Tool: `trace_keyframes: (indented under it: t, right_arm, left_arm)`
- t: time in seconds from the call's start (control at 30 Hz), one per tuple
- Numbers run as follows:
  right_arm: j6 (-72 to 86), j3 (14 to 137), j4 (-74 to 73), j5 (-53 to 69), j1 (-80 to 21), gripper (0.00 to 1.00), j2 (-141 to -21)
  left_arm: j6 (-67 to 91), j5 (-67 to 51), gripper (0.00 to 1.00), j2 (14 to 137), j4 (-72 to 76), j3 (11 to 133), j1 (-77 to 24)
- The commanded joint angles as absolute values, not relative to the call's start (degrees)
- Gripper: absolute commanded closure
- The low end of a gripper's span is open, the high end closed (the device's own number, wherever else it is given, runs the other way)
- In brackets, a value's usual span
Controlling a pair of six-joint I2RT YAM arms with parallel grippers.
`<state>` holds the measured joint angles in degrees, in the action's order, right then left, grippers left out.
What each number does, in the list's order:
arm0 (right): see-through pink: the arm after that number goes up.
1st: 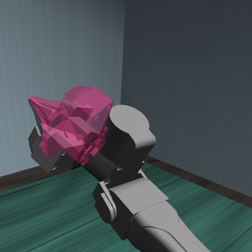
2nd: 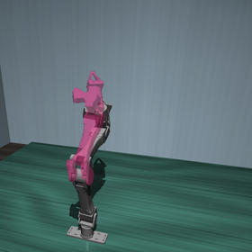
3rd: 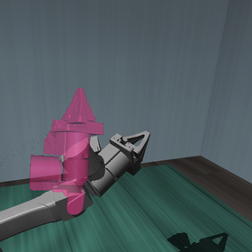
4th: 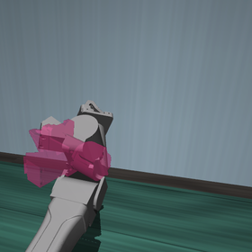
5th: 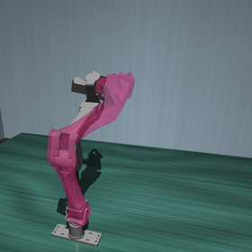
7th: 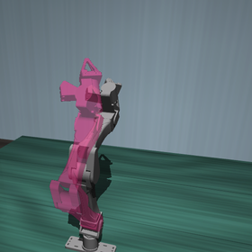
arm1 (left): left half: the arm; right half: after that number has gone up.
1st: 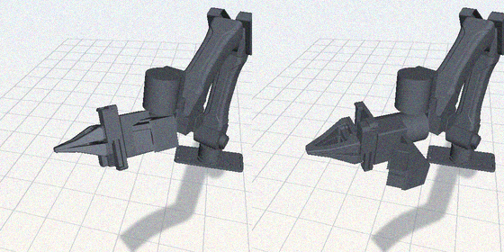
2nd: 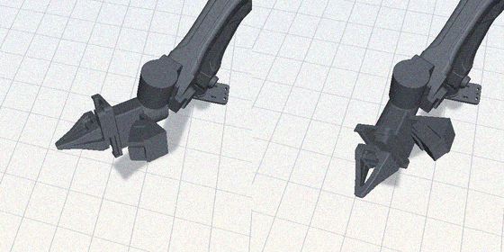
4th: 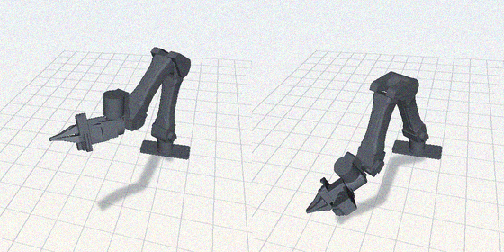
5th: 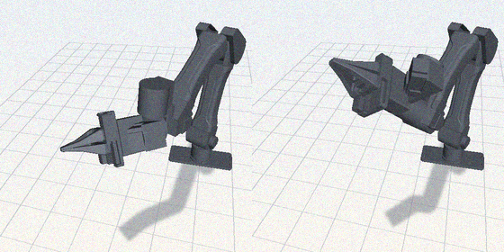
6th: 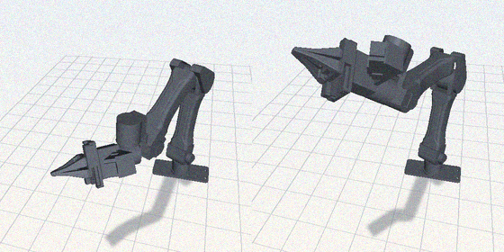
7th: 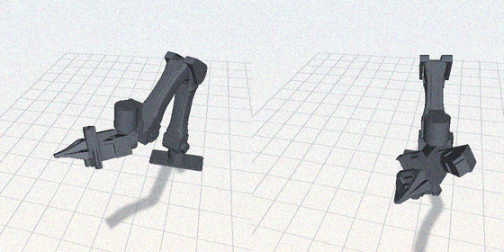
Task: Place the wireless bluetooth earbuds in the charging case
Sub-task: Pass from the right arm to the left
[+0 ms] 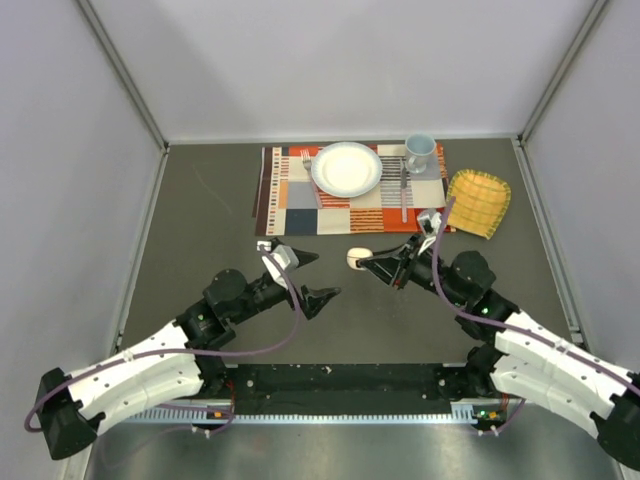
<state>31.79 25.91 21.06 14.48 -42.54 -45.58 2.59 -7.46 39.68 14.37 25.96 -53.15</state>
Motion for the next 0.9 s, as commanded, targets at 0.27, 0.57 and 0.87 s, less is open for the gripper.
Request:
trace_keyframes:
  t: [0.27, 0.57, 0.87]
  right_arm:
    - [23.5, 23.7, 32.2, 24.7, -41.6, 1.0, -38.4]
    - [26.5, 23.5, 38.0, 34.0, -41.5, 1.0, -38.7]
    - [27.2, 23.0, 39.1, 35.0, -41.5, 1.0, -38.2]
  left_arm:
    - [19.7, -13.8, 0.01, 38.1, 39.5, 20.5, -50.5]
    - [28.9, -28.7, 0.06, 49.2, 54.7, 22.7, -49.1]
    - [35.2, -35.0, 0.26, 56.7, 71.3, 21.8, -48.3]
